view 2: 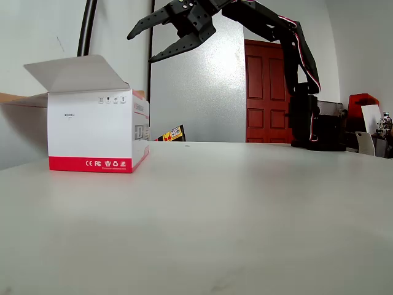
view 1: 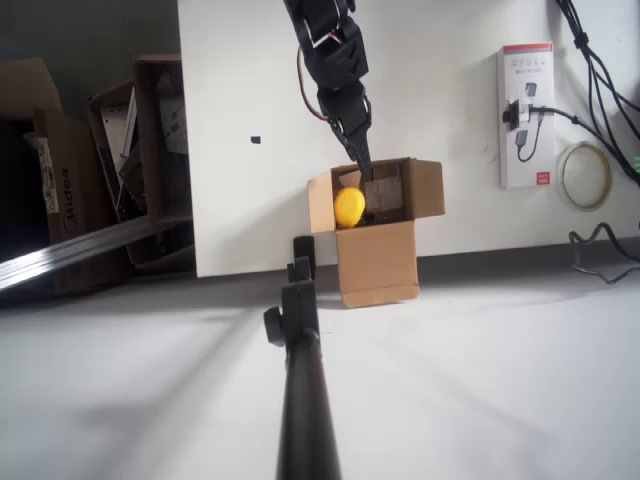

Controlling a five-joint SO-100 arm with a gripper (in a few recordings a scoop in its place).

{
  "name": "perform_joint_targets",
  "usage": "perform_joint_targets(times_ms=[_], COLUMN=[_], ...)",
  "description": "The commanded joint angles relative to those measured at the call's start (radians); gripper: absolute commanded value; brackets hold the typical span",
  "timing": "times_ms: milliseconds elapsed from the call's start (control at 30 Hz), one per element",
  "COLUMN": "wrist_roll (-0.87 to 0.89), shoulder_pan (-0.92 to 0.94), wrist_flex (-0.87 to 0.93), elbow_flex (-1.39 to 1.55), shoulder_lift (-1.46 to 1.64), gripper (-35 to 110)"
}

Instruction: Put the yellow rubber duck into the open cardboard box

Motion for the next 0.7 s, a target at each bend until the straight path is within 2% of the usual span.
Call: perform_joint_targets(times_ms=[0,233,500,667], wrist_roll=[0.008,0.009,0.029,0.029], shoulder_pan=[0.006,0.014,0.055,0.074], wrist_flex=[-0.008,0.014,0.098,0.164], elbow_flex=[-0.049,-0.049,-0.049,-0.044], shoulder_lift=[0.006,0.028,0.098,0.163], gripper=[22,17,0,-1])
